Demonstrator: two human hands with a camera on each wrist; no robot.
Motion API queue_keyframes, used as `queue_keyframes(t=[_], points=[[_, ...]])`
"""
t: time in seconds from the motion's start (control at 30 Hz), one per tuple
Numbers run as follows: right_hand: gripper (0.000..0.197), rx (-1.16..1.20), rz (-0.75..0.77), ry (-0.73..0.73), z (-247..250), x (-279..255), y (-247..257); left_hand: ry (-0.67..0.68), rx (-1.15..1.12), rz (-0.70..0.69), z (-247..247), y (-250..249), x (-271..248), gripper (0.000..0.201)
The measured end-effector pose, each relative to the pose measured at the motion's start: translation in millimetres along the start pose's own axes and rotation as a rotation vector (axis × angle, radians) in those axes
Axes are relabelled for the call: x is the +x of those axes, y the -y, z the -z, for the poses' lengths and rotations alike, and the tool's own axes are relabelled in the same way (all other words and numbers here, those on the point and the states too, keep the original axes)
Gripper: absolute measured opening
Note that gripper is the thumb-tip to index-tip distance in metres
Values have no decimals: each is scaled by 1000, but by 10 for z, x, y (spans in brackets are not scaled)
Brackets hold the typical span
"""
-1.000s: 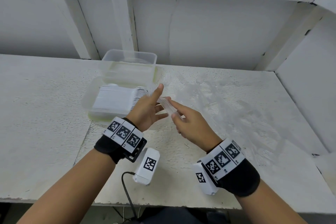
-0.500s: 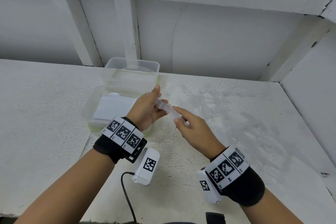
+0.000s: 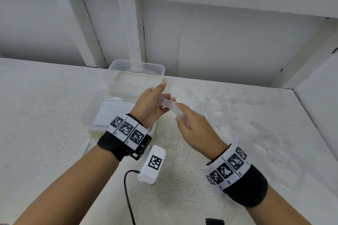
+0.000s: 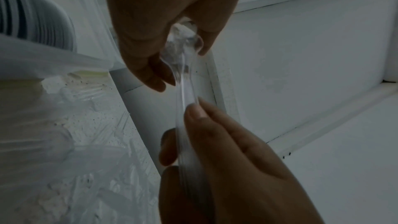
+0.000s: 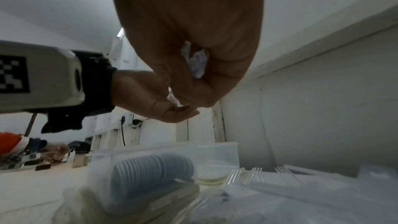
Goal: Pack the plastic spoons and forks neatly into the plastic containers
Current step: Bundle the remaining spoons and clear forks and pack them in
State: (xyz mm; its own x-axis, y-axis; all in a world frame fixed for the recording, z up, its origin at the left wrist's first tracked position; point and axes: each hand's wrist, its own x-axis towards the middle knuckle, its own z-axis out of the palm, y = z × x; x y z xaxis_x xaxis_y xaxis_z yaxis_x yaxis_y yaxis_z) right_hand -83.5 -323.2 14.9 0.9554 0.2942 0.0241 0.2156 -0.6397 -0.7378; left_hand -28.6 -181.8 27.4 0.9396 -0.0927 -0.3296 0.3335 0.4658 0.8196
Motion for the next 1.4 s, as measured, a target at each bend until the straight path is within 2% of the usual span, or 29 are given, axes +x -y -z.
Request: queue_keyframes(t=[0.13, 0.27, 0.47, 0.73, 0.97, 1.13, 1.23, 1.3, 1.4], points=[[45, -160, 20, 47, 66, 91, 14, -35, 90, -76, 11, -49, 42, 20], [45, -433, 76, 41, 126, 126, 0, -53, 116, -47, 46, -67, 56, 39], [45, -647, 122, 32, 93, 141, -40, -67, 98, 20, 43, -63, 43, 22], [48, -637, 115, -4, 143, 242, 8, -111, 66, -33, 48, -91, 84, 23], [36, -218, 75, 1, 153, 579, 246, -107, 99, -90, 144, -302, 138, 27], [31, -37, 38, 37, 230, 1075, 299, -107, 405, -2, 388, -843, 351, 45], [36, -147, 39, 107, 216, 1461, 330, -209, 649, 19, 659, -1224, 595, 41], [37, -239, 30, 171, 132, 1733, 338, -266, 833, -15, 863, -1426, 776, 35], [34, -351, 7, 264, -67, 2085, 326, -313, 1196, -6, 1103, -1563, 1013, 29]])
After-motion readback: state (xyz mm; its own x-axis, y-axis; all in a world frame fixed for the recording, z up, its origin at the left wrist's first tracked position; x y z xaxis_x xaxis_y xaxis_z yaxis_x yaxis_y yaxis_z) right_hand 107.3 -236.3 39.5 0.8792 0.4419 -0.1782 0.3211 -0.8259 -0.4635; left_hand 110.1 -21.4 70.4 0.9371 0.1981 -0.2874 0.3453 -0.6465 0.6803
